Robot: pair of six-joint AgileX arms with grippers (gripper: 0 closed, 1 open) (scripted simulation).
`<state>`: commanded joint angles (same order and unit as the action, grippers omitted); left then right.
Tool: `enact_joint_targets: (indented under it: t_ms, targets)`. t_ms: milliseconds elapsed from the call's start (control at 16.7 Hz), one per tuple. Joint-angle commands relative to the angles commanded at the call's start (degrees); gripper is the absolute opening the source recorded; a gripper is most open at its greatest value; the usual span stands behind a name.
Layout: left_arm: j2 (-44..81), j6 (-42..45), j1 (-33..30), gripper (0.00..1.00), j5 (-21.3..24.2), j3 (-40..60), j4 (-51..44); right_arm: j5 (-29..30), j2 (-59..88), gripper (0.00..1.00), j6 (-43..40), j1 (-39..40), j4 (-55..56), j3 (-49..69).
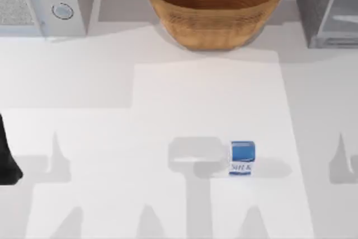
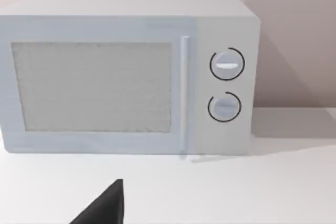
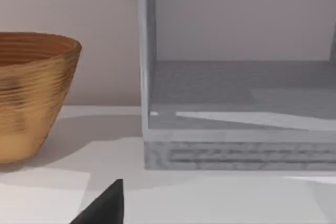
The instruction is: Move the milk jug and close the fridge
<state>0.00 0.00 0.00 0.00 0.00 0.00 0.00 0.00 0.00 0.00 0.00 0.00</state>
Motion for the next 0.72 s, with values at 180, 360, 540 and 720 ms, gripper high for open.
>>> enact_joint_targets:
  t_ms: [180, 360, 540, 720]
  targets:
    - [0.0, 0.0, 0.0, 1.0, 0.0, 0.0, 0.0, 0.8, 0.8, 1.0, 0.0, 0.8, 0.8, 0.0]
    - [0.0, 0.0, 0.0, 1.0, 0.0, 0.0, 0.0, 6.5, 6.2, 1.0, 0.2, 6.5, 6.0, 0.1]
    - [0.0, 0.0, 0.0, 1.0, 0.0, 0.0, 0.0, 17.1, 15.2, 1.0, 0.4, 17.0, 14.2, 0.3]
    - [0.0, 0.0, 0.0, 1.0, 0.0, 0.0, 0.0, 29.8, 25.1, 1.0, 0.6, 29.5, 23.4, 0.6]
